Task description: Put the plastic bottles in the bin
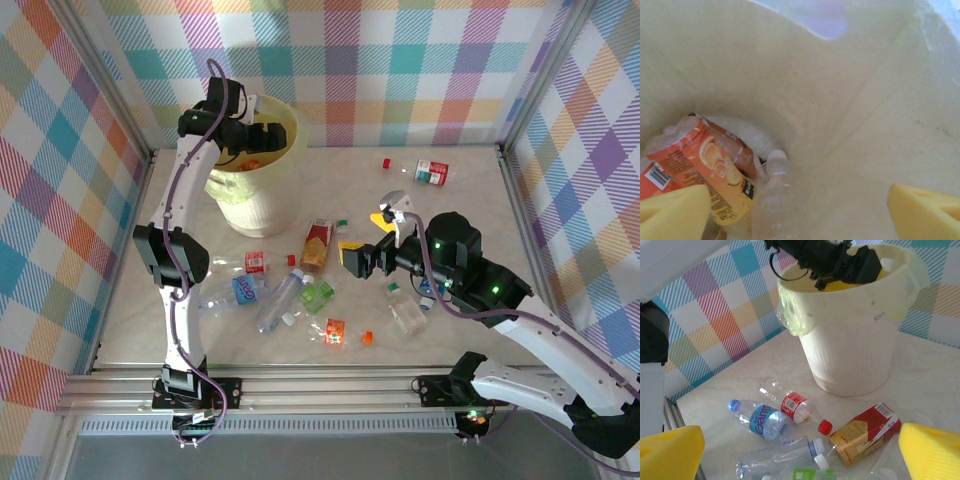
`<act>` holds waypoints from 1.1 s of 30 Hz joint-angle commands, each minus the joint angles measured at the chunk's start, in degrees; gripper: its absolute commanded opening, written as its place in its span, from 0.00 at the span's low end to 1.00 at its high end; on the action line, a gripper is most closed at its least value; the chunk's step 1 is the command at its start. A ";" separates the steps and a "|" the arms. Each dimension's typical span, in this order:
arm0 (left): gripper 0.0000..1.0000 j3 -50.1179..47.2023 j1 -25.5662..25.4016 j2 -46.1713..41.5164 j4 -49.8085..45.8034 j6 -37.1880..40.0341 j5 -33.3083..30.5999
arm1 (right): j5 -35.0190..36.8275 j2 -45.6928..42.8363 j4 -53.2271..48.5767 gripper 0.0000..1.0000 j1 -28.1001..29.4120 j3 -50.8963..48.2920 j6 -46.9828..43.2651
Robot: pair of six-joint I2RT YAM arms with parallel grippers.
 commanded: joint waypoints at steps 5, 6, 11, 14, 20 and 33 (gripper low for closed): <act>1.00 0.76 0.63 -7.46 0.32 0.83 2.66 | -5.79 -0.20 -7.24 1.00 0.24 1.06 0.49; 1.00 0.40 0.57 -8.37 0.55 1.04 2.82 | -6.72 -0.16 -8.06 1.00 0.24 0.91 0.62; 1.00 -4.99 0.62 -15.96 2.88 2.09 7.67 | -7.95 0.55 -14.37 1.00 0.33 -0.27 0.69; 1.00 -11.80 0.48 -22.47 5.38 2.74 11.47 | -8.14 0.76 -17.17 1.00 0.46 -1.74 1.09; 1.00 -29.16 -0.20 -36.93 9.05 1.32 23.50 | -8.42 3.17 -23.83 0.95 1.35 -2.50 3.41; 1.00 -70.07 -8.72 -65.70 17.29 -14.63 26.43 | -3.78 12.25 -29.88 0.92 10.40 -5.85 8.00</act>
